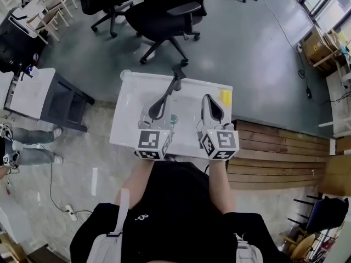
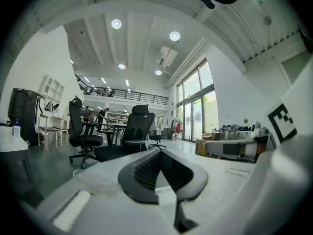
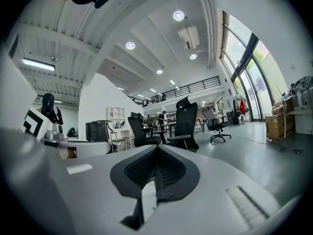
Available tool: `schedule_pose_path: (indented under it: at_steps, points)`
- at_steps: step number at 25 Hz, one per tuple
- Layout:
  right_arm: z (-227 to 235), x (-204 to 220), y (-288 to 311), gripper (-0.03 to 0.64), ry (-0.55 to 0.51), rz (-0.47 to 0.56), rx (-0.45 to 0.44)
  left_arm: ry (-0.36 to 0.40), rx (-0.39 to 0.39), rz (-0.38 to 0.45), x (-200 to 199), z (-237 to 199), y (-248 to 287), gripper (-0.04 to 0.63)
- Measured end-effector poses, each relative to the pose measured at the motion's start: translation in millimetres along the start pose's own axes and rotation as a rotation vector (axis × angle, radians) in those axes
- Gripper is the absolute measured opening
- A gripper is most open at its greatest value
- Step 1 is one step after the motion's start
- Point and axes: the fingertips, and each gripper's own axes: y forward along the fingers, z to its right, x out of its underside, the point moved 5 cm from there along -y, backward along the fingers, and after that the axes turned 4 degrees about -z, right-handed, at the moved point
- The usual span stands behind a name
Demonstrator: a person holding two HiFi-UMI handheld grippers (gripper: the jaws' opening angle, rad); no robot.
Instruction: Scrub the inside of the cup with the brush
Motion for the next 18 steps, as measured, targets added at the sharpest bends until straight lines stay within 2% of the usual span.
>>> schedule_pose_path:
  at_steps: [11,18]
  points:
    - [-0.6,7.1,1.9,-0.003,-0.001,-0.019,-0.027,-0.001,-0.023,-0.017,4.5,-1.9,-2.5,-0.002]
    - [1.6,7.7,5.9,-0.003,-0.017,-0.020,-0.039,-0.013,-0.025,0.001,7.1,-1.5,-0.6,-0.002]
